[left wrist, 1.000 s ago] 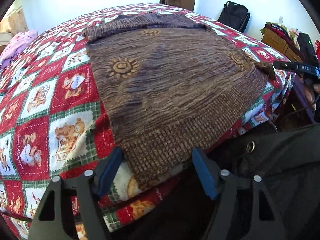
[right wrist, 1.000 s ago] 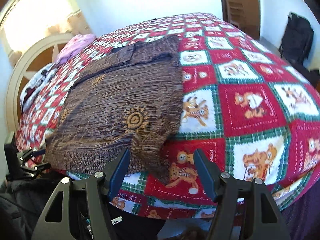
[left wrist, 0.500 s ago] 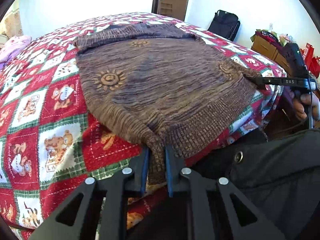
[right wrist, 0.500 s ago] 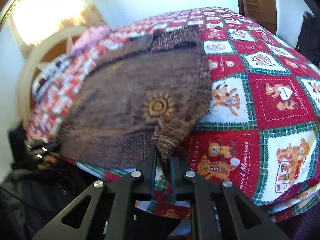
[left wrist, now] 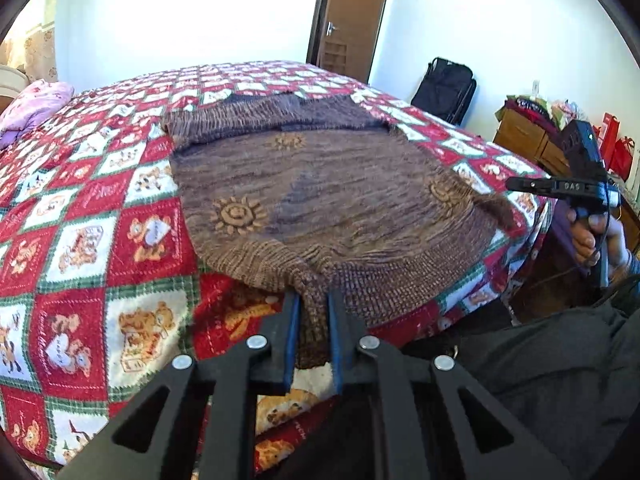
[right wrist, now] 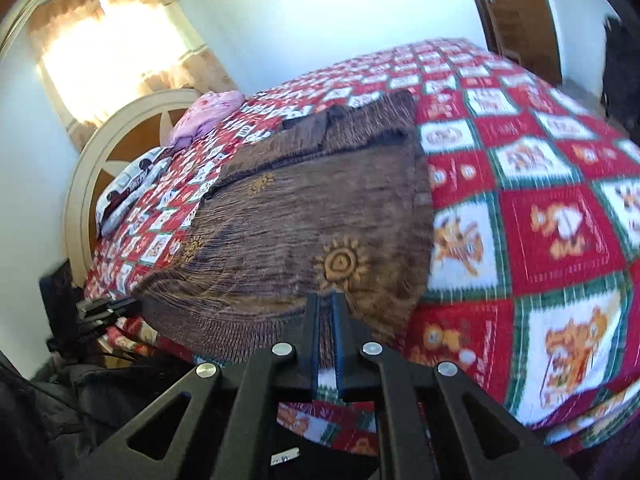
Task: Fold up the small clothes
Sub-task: 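Grasp the hem edge with the left tool while the right tool grasps it too, then lift the held hem with both tools and fold it toward the collar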
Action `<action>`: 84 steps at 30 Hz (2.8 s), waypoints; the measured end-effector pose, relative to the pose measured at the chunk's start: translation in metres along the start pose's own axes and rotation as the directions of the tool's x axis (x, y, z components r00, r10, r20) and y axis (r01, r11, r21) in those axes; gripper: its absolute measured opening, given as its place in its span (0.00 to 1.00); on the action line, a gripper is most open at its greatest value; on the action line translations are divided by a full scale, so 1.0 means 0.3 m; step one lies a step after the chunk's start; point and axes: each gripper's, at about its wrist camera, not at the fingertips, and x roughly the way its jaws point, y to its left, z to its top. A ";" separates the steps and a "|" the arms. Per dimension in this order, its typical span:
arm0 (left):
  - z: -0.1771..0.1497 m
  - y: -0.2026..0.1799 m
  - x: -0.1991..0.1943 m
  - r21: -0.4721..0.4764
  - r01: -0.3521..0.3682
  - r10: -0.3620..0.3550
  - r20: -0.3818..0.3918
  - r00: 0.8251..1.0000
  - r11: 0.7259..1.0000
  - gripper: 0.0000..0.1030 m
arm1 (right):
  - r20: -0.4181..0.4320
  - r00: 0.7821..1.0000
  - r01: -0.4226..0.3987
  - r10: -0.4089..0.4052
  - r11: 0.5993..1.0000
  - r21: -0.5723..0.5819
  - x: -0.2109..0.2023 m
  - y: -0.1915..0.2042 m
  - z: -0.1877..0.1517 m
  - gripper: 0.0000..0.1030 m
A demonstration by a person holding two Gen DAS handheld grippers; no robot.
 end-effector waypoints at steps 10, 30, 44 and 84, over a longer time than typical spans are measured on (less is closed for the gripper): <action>-0.015 0.033 0.015 -0.044 0.010 -0.011 -0.025 1.000 0.999 0.14 | -0.023 0.998 0.054 -0.054 0.999 0.009 0.027 -0.032 -0.033 0.78; 0.165 0.123 -0.104 -0.099 0.043 -0.025 0.175 0.984 0.994 0.13 | 0.173 0.976 -0.147 0.133 0.987 0.069 -0.081 -0.028 0.157 0.06; 0.466 0.330 0.033 -0.222 0.099 -0.041 0.251 0.967 0.970 0.13 | 0.208 0.972 -0.121 0.106 0.991 0.061 0.099 -0.027 0.551 0.06; 0.721 0.643 0.501 -0.276 -0.143 0.172 0.085 0.981 0.951 0.47 | 0.032 0.994 0.102 -0.109 0.982 0.158 0.821 -0.314 1.023 0.84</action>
